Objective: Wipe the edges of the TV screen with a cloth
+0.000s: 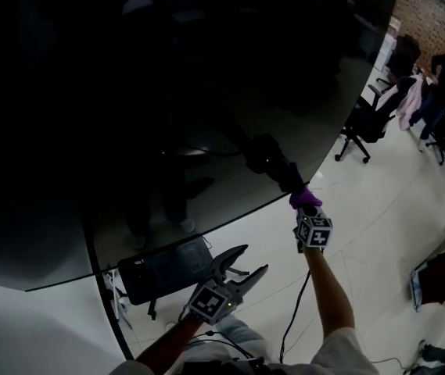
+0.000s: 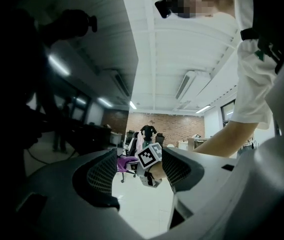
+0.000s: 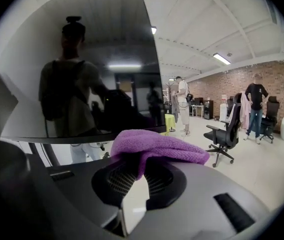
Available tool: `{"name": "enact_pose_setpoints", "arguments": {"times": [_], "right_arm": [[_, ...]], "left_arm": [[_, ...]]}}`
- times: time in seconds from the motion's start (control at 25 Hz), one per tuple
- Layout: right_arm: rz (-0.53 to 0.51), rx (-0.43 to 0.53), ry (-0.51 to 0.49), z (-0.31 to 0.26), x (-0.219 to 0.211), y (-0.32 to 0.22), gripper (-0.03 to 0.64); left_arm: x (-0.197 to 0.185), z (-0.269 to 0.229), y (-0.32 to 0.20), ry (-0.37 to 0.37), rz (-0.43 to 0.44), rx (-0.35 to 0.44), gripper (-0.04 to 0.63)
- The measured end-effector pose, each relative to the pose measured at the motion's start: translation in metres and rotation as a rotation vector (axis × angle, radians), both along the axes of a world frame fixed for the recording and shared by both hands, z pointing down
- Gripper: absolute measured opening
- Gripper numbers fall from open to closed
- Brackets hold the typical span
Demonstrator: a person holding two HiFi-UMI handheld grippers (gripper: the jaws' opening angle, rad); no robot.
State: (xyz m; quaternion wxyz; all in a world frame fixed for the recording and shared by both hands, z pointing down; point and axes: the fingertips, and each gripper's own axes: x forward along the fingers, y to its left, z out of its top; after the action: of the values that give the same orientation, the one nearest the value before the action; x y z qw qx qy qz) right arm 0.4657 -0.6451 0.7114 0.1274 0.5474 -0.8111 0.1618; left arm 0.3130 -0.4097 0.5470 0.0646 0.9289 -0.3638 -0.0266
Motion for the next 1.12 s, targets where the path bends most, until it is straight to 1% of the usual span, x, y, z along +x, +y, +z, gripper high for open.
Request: {"name": "enact_pose_setpoints", "arguments": {"times": [0.08,0.24,0.4,0.6,0.68,0.8,0.92,1.04,1.12], "right_arm": [[-0.037,0.019,-0.029,0.001,-0.031,0.016,0.046],[-0.115,0.018,-0.04,0.015,-0.115,0.049,0.046],[-0.253,0.01,-0.037,0.014,-0.192,0.093,0.046],[-0.438,-0.014,-0.034,0.025,-0.295,0.153,0.046],[-0.486,-0.04,-0.039,0.027,-0.341,0.179,0.046],[-0.528,-0.072,-0.046,0.026,-0.407,0.212,0.046],[-0.581,-0.077,-0.069,0.018,-0.449,0.245,0.046],[-0.664,-0.095,-0.111,0.018,-0.493,0.274,0.046],[-0.718,-0.101,-0.09,0.024,-0.521,0.291,0.046]], "left_arm": [[-0.025,0.005,0.008,0.002,-0.049,-0.011,0.267],[-0.105,0.021,0.03,0.012,-0.169,-0.019,0.267],[-0.158,0.017,0.059,0.024,-0.279,-0.034,0.267],[-0.227,0.003,0.099,0.021,-0.425,-0.005,0.267],[-0.264,0.001,0.116,0.028,-0.484,0.007,0.267],[-0.32,0.003,0.141,0.032,-0.57,0.018,0.267],[-0.349,-0.002,0.167,0.039,-0.647,0.014,0.267],[-0.379,-0.003,0.19,0.041,-0.713,0.014,0.267],[-0.402,-0.002,0.205,0.045,-0.759,0.009,0.267]]}}
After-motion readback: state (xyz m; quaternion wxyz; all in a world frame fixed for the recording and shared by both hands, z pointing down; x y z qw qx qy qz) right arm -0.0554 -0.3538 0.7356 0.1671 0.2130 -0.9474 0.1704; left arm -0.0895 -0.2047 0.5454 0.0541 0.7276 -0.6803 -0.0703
